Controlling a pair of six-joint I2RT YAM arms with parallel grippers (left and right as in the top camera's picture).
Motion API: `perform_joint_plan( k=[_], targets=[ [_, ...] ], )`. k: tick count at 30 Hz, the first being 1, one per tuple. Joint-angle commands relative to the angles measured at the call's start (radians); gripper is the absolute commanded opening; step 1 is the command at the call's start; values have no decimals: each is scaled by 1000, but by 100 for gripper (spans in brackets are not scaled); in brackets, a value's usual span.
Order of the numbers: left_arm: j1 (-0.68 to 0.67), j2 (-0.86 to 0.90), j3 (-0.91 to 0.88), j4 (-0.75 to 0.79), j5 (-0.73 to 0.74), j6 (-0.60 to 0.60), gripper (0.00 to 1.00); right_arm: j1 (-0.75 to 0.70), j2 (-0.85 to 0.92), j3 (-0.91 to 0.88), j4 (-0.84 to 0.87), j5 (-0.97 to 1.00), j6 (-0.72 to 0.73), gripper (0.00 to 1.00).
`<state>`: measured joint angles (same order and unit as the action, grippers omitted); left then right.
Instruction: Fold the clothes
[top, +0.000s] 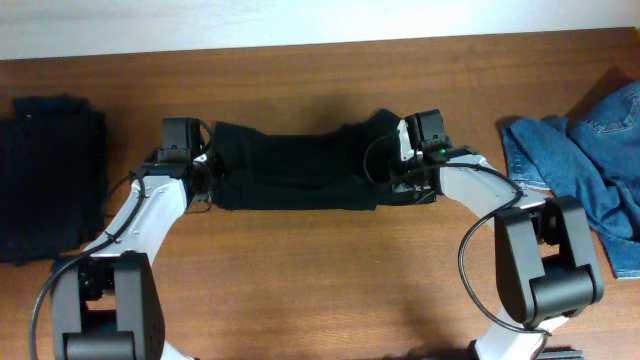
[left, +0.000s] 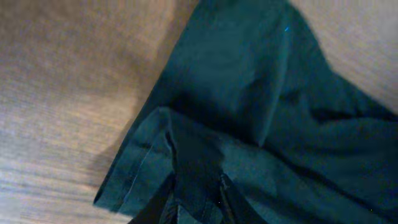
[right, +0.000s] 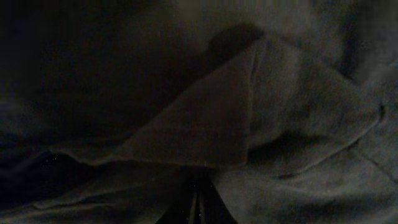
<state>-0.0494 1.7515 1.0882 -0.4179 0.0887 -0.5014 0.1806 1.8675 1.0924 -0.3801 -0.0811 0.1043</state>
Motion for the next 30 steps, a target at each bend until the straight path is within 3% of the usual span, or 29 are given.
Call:
perform_joint_plan(
  k=[1, 14, 24, 28, 30],
  targets=[
    [0, -16, -6, 27, -11, -2, 21, -4, 9, -10, 7, -13, 0, 4],
    [0, 18, -6, 156, -11, -2, 21, -4, 6, -5, 84, -13, 0, 4],
    [0, 73, -6, 228, -11, -2, 22, -5, 1, 96, 71, -12, 0, 4],
    [0, 73, -6, 262, -44, 2, 31, -5, 1, 126, 78, -8, 0, 5],
    [0, 73, -6, 286, -52, 2, 42, -5, 1, 142, 84, 9, 0, 5]
  ],
)
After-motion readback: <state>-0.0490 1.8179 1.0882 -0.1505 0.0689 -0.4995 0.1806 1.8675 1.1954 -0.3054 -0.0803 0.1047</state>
